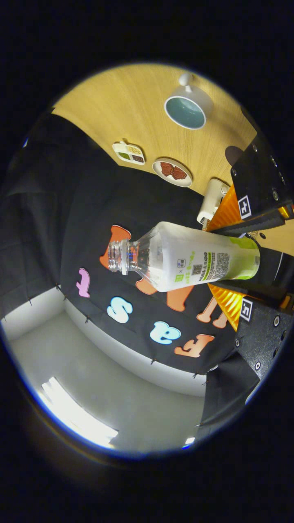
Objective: Take the bottle from table, then pour the juice into the cup, finally place the bottle on the coaster
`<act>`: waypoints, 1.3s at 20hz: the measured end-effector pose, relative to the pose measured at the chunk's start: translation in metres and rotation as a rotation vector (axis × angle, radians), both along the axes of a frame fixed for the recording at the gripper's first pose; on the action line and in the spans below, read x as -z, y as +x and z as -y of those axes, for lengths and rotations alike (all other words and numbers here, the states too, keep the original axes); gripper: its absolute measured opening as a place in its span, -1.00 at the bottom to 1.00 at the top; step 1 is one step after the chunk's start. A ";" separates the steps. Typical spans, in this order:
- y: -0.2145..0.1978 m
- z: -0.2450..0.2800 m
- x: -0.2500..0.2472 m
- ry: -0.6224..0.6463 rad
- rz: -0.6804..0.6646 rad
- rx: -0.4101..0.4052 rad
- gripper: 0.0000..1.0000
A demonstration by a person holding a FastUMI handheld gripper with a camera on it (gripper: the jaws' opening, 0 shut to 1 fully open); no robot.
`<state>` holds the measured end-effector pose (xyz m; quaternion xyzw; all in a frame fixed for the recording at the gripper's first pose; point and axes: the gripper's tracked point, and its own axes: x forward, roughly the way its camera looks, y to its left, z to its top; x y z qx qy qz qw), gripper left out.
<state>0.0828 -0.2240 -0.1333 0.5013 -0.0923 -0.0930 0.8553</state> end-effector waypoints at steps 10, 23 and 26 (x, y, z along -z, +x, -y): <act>0.009 -0.031 -0.020 -0.488 -0.197 -0.072 0.11; 0.032 -0.071 0.024 -0.983 -0.359 -0.095 0.11; 0.045 -0.075 0.063 -1.068 -0.425 -0.128 0.11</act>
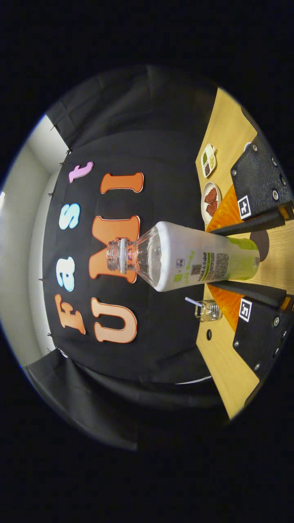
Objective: Take the bottle from table, then pour the juice into the cup, finally place the bottle on the coaster
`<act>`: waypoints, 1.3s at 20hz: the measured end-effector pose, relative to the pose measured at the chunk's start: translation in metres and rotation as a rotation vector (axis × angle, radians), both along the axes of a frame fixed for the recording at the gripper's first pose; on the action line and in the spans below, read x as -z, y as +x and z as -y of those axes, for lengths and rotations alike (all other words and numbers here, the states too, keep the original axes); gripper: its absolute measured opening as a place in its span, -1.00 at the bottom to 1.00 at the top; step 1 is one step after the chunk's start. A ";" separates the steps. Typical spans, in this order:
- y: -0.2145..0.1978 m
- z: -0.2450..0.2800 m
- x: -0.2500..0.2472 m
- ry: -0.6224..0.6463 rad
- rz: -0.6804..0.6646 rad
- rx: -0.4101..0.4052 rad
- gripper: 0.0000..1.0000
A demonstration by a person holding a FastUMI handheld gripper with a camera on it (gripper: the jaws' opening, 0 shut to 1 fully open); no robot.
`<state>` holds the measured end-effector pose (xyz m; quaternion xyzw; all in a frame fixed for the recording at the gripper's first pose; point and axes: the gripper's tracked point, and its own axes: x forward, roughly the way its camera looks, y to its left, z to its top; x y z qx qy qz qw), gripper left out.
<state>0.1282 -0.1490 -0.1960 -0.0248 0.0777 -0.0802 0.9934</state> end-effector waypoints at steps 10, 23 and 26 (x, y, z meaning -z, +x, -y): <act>0.039 0.012 0.105 -0.121 -0.238 -0.017 0.12; 0.044 0.038 0.131 0.031 -0.273 0.035 0.36; 0.038 0.035 0.119 0.098 -0.238 0.029 0.77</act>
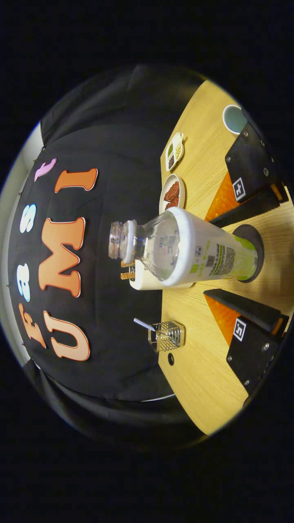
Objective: Take the bottle from table, then pour the juice into the cup, finally place the bottle on the coaster
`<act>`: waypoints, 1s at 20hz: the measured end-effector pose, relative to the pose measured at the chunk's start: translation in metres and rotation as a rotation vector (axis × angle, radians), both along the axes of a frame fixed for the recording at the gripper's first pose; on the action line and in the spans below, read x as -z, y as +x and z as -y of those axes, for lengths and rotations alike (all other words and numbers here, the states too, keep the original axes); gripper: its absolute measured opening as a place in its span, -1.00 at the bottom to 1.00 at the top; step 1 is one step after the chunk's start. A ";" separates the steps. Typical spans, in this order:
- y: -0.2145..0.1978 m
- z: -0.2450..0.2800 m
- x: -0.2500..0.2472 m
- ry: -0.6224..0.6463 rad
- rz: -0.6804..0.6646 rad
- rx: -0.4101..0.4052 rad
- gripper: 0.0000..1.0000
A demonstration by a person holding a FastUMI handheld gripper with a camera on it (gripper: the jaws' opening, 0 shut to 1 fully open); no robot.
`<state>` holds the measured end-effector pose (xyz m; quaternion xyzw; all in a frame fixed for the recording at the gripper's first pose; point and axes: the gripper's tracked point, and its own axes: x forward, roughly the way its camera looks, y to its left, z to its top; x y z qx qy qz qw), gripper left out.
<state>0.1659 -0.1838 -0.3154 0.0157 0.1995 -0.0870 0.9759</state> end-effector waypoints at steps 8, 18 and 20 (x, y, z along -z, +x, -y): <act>-0.028 -0.024 -0.072 0.103 0.145 -0.013 0.94; -0.108 -0.121 -0.227 0.046 0.221 -0.146 0.93; -0.125 -0.147 -0.259 0.054 0.253 -0.187 0.93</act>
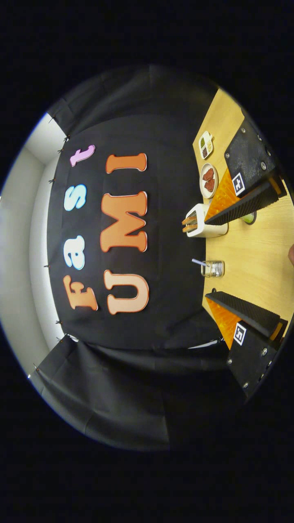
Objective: Take the bottle from table, then pour the juice into the cup, finally place the bottle on the coaster
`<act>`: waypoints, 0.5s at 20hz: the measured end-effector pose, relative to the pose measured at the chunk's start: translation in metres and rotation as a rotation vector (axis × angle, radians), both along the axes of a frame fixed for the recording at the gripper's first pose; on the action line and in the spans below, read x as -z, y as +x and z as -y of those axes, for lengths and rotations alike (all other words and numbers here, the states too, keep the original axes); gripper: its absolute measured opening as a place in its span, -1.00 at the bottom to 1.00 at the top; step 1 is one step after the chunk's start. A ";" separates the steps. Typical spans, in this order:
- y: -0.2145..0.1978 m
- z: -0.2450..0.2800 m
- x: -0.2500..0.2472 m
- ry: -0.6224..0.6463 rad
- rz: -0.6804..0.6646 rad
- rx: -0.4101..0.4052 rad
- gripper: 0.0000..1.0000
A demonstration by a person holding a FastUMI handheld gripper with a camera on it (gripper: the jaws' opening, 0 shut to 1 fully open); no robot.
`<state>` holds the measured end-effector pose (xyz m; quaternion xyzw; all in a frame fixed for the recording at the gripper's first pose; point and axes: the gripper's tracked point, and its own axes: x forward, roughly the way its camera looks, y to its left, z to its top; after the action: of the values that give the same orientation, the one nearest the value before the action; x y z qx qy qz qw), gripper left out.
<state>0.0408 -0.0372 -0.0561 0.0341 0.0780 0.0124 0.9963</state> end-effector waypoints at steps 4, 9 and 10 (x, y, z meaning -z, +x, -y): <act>-0.027 -0.038 -0.053 0.010 0.074 -0.055 0.93; -0.050 -0.060 -0.079 0.046 0.119 -0.092 0.94; -0.053 -0.060 -0.081 0.048 0.132 -0.085 0.93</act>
<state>-0.0123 0.0230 0.0247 0.0539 0.0133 0.0589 0.9967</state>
